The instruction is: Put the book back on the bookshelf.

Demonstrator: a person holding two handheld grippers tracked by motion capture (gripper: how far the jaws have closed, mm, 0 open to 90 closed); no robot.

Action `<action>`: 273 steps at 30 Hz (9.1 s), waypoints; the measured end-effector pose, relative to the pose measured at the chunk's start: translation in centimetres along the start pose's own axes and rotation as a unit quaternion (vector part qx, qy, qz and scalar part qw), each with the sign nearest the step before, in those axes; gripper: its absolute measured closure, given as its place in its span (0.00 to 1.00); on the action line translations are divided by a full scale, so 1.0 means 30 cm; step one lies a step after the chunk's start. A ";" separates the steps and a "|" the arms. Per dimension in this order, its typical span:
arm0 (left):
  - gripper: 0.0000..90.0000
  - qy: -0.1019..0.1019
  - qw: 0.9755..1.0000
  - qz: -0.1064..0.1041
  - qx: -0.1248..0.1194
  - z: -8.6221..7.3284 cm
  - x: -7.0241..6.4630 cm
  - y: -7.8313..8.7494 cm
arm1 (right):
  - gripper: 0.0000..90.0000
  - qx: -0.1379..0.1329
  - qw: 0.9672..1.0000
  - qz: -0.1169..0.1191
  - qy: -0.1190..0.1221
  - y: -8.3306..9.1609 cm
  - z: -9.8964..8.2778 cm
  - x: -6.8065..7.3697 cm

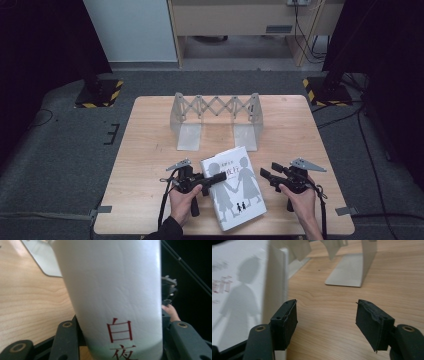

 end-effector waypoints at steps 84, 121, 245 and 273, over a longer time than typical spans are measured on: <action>0.58 -0.117 0.978 0.111 -0.133 0.616 -0.018 0.223 | 0.11 0.134 0.971 -0.149 0.131 0.035 -0.099 -0.212; 0.58 -0.185 0.943 0.252 -0.117 0.686 0.202 0.123 | 0.11 0.134 0.971 -0.150 0.131 0.034 -0.099 -0.213; 0.53 -0.291 0.906 0.303 -0.053 0.298 0.286 0.168 | 0.11 0.134 0.970 -0.151 0.132 0.033 -0.099 -0.214; 0.57 -0.303 0.887 0.336 -0.091 0.320 0.318 0.097 | 0.11 0.134 0.970 -0.151 0.132 0.033 -0.099 -0.214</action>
Point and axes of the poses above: each handheld gripper's, and its own axes: y roughly backward along the jaws, z roughly out of its top, x roughly to its left, the point moved 7 cm from there along -y, roughly forward along the jaws, and after that the axes turned 12 degrees about -x, right-handed, at the moved point
